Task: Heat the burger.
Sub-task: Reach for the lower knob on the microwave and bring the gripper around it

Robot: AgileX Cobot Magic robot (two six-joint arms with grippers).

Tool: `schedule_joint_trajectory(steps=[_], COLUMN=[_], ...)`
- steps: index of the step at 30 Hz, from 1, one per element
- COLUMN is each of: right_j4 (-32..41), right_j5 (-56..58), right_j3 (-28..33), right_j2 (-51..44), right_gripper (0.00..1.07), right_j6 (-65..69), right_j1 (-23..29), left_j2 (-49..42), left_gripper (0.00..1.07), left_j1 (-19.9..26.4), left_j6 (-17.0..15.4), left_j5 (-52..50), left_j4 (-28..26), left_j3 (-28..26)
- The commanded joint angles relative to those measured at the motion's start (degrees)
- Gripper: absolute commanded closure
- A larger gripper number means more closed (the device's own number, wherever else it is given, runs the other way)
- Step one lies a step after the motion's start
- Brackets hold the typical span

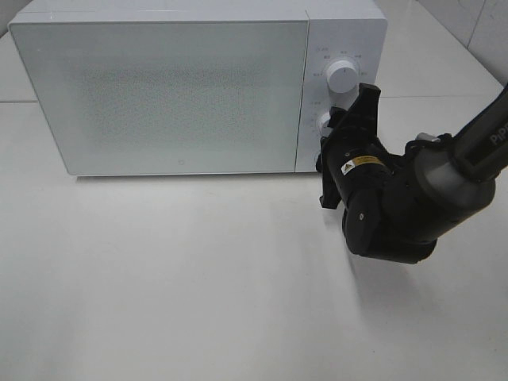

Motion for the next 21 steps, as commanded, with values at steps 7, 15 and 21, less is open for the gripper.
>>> schedule_joint_trajectory(steps=[7,15,21], right_j4=[-6.53,-2.41,0.80], right_j5=[-7.28,-8.37,-8.42], right_j3=[-2.35,-2.35,-2.35], right_j2=[-0.17,-0.17,-0.17], right_gripper=[0.97,0.73,0.44], right_j6=[-3.21,-4.35,-4.93], right_j1=[0.29,0.29,0.29], left_j2=[-0.92,-0.92,-0.92], left_gripper=[0.06,0.06,0.06], left_j1=[-0.11,-0.11,-0.11], left_j6=[0.06,0.06,0.06], left_j5=[-0.63,-0.63,-0.63], left_j4=[0.00,0.00,0.00], left_j3=[0.17,0.17,0.17])
